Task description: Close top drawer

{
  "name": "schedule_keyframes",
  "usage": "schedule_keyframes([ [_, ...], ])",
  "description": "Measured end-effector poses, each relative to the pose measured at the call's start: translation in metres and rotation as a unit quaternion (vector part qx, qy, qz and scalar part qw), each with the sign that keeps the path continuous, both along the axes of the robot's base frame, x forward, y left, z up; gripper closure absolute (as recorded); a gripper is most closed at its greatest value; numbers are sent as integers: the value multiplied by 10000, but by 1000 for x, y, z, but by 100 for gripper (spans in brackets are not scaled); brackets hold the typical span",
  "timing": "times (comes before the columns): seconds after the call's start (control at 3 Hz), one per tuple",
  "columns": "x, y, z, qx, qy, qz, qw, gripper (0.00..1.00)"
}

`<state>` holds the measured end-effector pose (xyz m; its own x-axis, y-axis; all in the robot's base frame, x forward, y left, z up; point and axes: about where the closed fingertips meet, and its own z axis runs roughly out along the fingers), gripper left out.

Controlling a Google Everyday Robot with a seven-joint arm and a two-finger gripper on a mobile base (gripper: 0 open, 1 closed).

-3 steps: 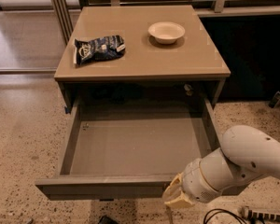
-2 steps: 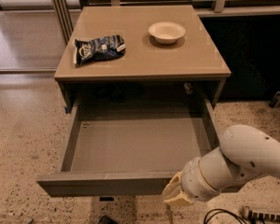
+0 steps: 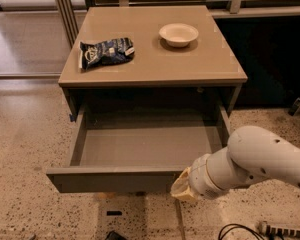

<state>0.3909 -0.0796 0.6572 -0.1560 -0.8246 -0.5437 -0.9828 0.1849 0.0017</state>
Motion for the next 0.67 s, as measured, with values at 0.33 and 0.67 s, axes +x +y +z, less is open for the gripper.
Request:
schedule_keyframes([
  [0.33, 0, 0, 0, 0, 0, 0, 10000, 100],
  [0.67, 5, -2, 1, -59, -91, -73, 9999, 100],
])
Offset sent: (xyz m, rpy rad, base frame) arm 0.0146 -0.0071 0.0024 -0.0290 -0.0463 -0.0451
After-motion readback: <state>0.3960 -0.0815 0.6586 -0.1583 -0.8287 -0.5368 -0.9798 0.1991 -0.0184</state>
